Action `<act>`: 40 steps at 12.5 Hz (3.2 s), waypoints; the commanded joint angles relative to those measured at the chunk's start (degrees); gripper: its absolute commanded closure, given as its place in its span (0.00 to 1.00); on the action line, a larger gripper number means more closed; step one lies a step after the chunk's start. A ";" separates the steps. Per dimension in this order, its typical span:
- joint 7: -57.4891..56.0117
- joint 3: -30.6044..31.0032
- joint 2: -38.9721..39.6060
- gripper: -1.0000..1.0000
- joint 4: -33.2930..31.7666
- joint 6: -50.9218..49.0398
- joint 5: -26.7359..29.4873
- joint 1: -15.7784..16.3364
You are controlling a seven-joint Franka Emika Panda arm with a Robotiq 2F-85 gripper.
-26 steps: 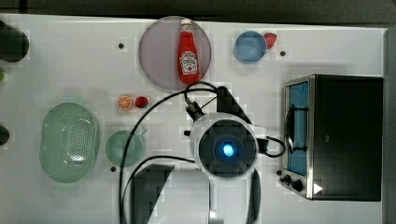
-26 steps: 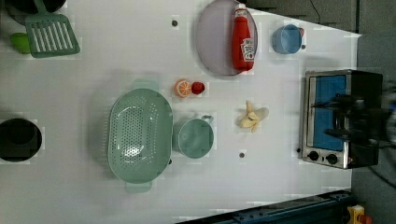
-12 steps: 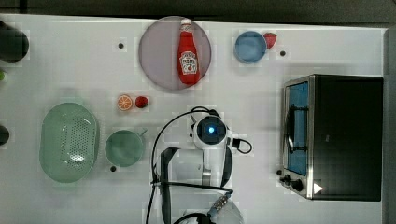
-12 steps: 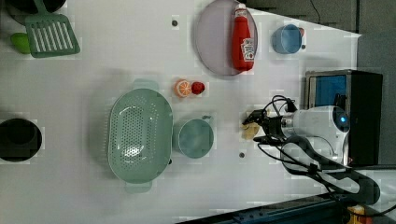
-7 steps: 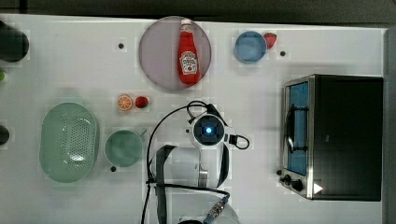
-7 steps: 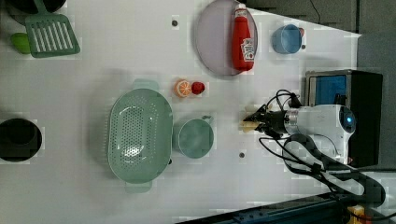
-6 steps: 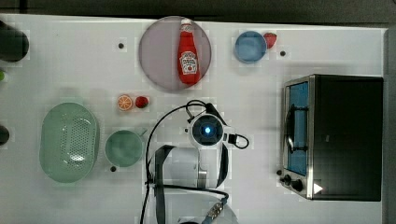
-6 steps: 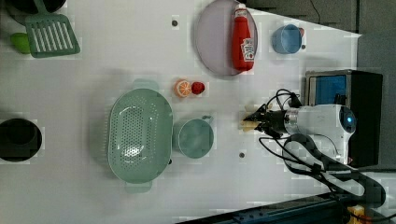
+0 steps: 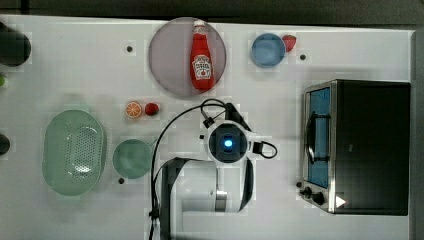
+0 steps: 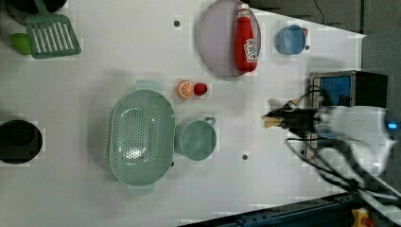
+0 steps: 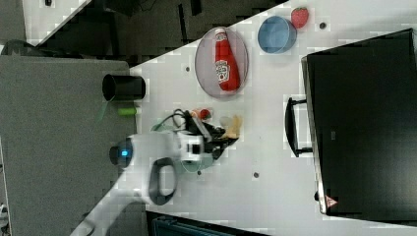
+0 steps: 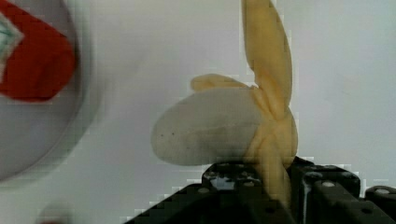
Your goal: Pick banana from table and place on oven.
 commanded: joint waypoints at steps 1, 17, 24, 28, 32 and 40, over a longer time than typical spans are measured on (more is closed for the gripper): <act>1.64 0.62 -8.84 0.78 9.26 -15.77 -0.64 -0.47; -29.67 -26.52 -3.86 0.78 32.42 -32.20 -1.68 -3.78; -51.26 -34.77 7.24 0.78 36.64 -26.78 -1.63 -4.48; -52.89 -34.97 7.81 0.41 36.67 -27.11 -1.39 -4.51; -52.90 -33.78 7.87 0.00 36.66 -29.29 -1.38 -4.30; -36.61 -17.66 1.29 0.00 39.52 -35.48 1.29 -0.33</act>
